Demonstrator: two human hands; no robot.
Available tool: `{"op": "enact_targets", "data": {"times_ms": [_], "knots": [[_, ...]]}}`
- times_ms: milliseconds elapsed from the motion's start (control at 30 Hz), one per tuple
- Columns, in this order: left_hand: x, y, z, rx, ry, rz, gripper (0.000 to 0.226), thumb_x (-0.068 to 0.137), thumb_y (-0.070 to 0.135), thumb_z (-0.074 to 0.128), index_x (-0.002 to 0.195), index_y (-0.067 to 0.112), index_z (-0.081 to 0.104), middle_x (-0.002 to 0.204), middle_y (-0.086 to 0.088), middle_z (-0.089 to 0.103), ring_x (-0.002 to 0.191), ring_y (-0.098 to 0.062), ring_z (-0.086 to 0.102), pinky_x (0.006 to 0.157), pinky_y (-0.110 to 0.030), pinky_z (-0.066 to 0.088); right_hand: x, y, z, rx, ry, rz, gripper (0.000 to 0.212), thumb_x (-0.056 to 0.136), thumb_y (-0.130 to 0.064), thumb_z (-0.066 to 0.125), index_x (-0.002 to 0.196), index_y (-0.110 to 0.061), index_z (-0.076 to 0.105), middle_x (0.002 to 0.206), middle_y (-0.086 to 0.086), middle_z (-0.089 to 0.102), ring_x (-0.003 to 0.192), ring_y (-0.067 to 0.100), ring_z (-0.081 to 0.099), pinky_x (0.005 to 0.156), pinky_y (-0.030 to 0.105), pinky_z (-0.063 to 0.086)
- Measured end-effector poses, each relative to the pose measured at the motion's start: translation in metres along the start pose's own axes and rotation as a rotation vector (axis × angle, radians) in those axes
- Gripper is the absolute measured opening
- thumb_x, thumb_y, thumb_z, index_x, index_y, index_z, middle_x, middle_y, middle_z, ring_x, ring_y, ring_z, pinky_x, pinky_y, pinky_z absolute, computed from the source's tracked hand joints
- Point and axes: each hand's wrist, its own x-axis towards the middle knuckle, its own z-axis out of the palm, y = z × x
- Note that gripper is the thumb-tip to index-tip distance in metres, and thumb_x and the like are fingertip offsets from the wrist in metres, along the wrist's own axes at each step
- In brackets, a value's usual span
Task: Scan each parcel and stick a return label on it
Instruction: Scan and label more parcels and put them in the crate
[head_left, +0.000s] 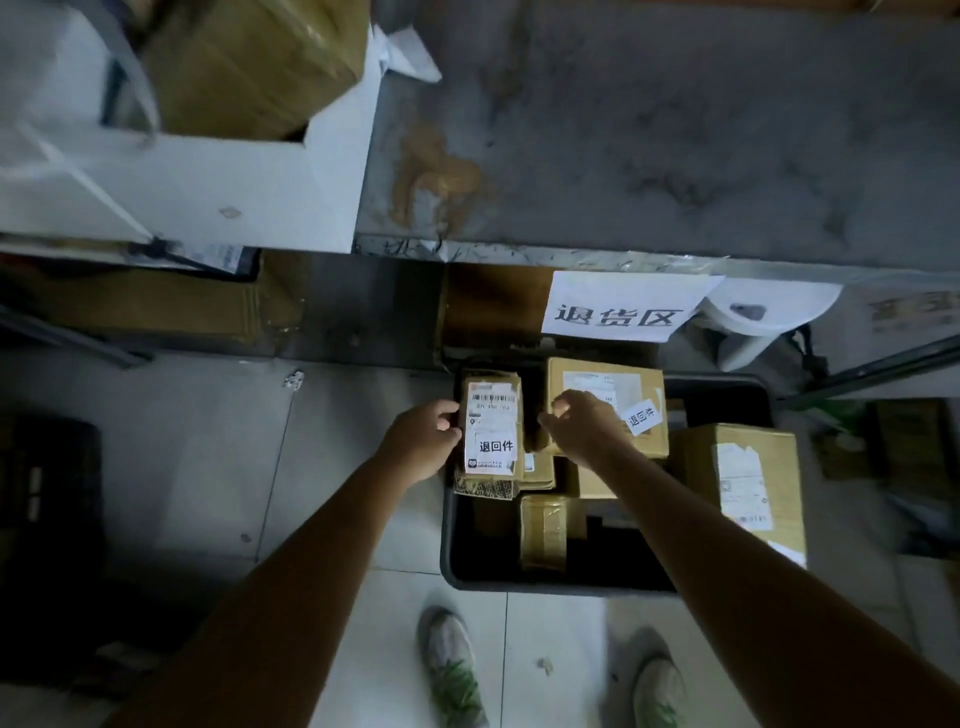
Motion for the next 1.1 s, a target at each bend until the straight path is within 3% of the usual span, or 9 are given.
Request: {"op": "enact_targets", "data": {"times_ms": [133, 267, 400, 533, 733, 900, 967, 1100], "knots": [[-0.04, 0.063, -0.06, 0.214, 0.03, 0.114, 0.042, 0.097, 0.026, 0.054, 0.139, 0.023, 0.049, 0.136, -0.009, 0.058, 0.113, -0.022, 0.06, 0.087, -0.029, 0.048, -0.041, -0.014, -0.087, -0.146, 0.011, -0.011, 0.04, 0.094, -0.04, 0.06, 0.126, -0.017, 0.06, 0.12, 0.009, 0.068, 0.105, 0.026, 0.064, 0.079, 0.03, 0.048], [-0.092, 0.161, -0.109, 0.41, 0.077, 0.301, 0.041, 0.096, 0.026, 0.057, 0.136, 0.022, 0.052, 0.134, -0.007, 0.059, 0.12, -0.021, 0.057, 0.097, -0.035, 0.048, -0.106, -0.029, -0.198, -0.234, 0.053, -0.033, 0.042, 0.093, -0.041, 0.058, 0.129, -0.019, 0.057, 0.131, 0.011, 0.06, 0.117, 0.03, 0.058, 0.09, 0.033, 0.046], [-0.154, 0.277, -0.136, 0.561, 0.098, 0.48, 0.04, 0.095, 0.027, 0.057, 0.135, 0.024, 0.053, 0.138, -0.006, 0.055, 0.122, -0.024, 0.055, 0.1, -0.035, 0.046, -0.192, -0.035, -0.315, -0.216, 0.178, -0.07, 0.037, 0.092, -0.037, 0.061, 0.124, -0.018, 0.061, 0.13, 0.011, 0.062, 0.116, 0.031, 0.059, 0.092, 0.033, 0.045], [-0.225, 0.395, -0.133, 0.625, 0.065, 0.641, 0.045, 0.095, 0.033, 0.056, 0.139, 0.025, 0.049, 0.143, -0.007, 0.05, 0.126, -0.025, 0.051, 0.103, -0.035, 0.044, -0.29, -0.017, -0.421, -0.209, 0.338, -0.029, 0.048, 0.094, -0.042, 0.061, 0.135, -0.018, 0.054, 0.137, 0.008, 0.056, 0.119, 0.029, 0.057, 0.096, 0.035, 0.044], [-0.355, 0.544, -0.073, 0.733, 0.102, 0.908, 0.047, 0.094, 0.032, 0.059, 0.139, 0.023, 0.05, 0.138, -0.012, 0.048, 0.12, -0.028, 0.053, 0.1, -0.034, 0.044, -0.454, 0.075, -0.528, -0.236, 0.508, 0.099, 0.042, 0.096, -0.042, 0.055, 0.132, -0.02, 0.058, 0.134, 0.006, 0.058, 0.121, 0.027, 0.056, 0.093, 0.031, 0.044], [-0.472, 0.631, 0.034, 0.686, 0.068, 1.083, 0.042, 0.094, 0.028, 0.061, 0.135, 0.021, 0.053, 0.137, -0.012, 0.051, 0.12, -0.028, 0.053, 0.099, -0.036, 0.045, -0.598, 0.194, -0.567, -0.233, 0.62, 0.202, 0.045, 0.095, -0.045, 0.055, 0.129, -0.017, 0.062, 0.135, 0.006, 0.058, 0.123, 0.026, 0.056, 0.099, 0.032, 0.045], [-0.521, 0.653, 0.09, 0.712, 0.03, 1.142, 0.041, 0.094, 0.032, 0.059, 0.134, 0.024, 0.053, 0.135, -0.008, 0.053, 0.117, -0.027, 0.055, 0.097, -0.039, 0.047, -0.652, 0.247, -0.573, -0.164, 0.672, 0.25, 0.043, 0.092, -0.043, 0.061, 0.126, -0.018, 0.063, 0.132, 0.006, 0.06, 0.12, 0.026, 0.057, 0.092, 0.029, 0.046], [-0.61, 0.688, 0.202, 0.758, -0.037, 1.243, 0.041, 0.094, 0.036, 0.06, 0.133, 0.028, 0.054, 0.127, -0.002, 0.059, 0.111, -0.023, 0.056, 0.083, -0.028, 0.041, -0.744, 0.341, -0.577, -0.127, 0.728, 0.326, 0.039, 0.092, -0.044, 0.059, 0.118, -0.017, 0.065, 0.125, 0.008, 0.063, 0.111, 0.029, 0.06, 0.075, 0.026, 0.04]]}}
